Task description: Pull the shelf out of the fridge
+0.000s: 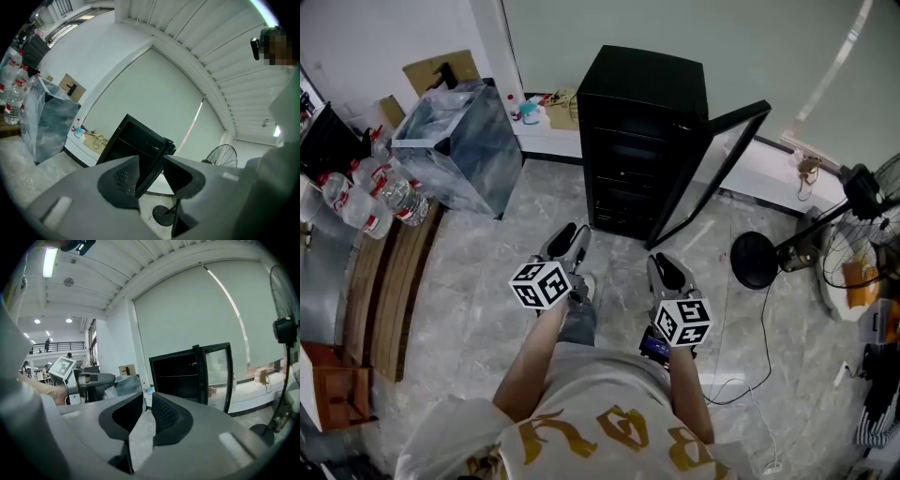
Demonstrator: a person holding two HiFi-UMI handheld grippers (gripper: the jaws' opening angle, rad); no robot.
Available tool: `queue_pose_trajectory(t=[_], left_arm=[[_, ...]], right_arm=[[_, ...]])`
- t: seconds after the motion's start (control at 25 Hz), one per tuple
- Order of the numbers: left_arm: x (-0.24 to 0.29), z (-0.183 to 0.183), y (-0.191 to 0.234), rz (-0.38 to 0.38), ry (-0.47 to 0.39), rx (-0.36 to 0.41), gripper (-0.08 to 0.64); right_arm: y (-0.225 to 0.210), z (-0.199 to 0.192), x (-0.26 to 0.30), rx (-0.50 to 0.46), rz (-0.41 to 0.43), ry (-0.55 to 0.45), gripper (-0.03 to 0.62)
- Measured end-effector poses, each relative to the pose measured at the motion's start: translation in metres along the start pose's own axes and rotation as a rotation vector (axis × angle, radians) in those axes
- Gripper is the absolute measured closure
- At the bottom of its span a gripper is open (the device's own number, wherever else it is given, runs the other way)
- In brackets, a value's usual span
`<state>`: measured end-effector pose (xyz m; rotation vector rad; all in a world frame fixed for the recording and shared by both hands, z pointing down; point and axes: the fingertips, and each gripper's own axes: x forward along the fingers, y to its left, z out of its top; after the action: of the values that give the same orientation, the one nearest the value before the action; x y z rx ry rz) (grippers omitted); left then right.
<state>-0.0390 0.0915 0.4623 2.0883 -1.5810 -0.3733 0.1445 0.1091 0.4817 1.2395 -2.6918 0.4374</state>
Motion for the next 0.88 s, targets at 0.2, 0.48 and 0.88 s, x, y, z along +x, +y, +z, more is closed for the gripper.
queue_pose_trajectory(t=[0.2, 0.48, 0.88], left_arm=[[0.067, 0.008, 0.034, -0.018, 0.027, -0.052, 0.417], [0.181, 0.023, 0.085, -0.076, 0.142, -0.132, 0.417], [0.305, 0.015, 0.164, -0.099, 0.166, -0.645, 0.418]], right_arm=[[-0.033, 0.009, 0.052, 0.023, -0.045, 0.017, 0.503], [-0.068, 0.028, 0.145, 0.070, -0.119, 0.072, 0.503], [-0.105, 0.055, 0.251, 0.007, -0.207, 0.129, 0.503]])
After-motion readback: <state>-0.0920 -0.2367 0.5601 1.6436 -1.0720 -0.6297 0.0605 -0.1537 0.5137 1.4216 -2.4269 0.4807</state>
